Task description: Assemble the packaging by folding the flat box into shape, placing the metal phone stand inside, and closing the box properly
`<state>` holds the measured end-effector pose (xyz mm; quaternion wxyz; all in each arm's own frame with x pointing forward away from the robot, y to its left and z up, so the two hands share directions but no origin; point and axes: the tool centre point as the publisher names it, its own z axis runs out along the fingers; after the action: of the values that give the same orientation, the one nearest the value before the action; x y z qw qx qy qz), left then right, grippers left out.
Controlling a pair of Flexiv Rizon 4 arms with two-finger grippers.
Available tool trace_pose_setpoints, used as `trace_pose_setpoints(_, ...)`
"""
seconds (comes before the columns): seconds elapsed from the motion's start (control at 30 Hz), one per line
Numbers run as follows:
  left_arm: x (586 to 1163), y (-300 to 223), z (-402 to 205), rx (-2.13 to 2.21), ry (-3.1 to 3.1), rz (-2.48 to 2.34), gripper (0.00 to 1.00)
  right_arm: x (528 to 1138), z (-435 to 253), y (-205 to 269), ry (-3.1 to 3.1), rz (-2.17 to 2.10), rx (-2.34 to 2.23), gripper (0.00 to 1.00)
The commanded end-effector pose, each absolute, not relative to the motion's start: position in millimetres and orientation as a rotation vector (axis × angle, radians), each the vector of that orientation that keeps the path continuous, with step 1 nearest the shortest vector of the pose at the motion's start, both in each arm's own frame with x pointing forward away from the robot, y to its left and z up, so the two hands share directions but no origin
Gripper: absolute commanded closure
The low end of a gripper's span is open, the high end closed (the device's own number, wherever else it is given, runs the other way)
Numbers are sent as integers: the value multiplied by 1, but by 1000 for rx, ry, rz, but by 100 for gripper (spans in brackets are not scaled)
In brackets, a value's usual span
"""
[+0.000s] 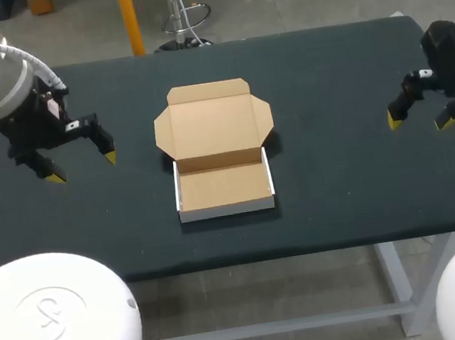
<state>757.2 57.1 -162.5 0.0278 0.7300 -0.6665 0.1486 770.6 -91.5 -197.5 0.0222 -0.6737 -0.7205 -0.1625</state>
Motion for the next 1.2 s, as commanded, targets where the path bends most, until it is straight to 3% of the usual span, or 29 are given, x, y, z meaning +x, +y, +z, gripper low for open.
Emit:
trace_pose_setpoints(0.03,760,55,-166,2265,-2063,449,0,771,-196,-91,-2232,-496,-2085,0)
trace_pose_setpoints(1.2,832,71,-234,2379,-2024,324,0,771,-196,-91,-2232,-496,-2085,0)
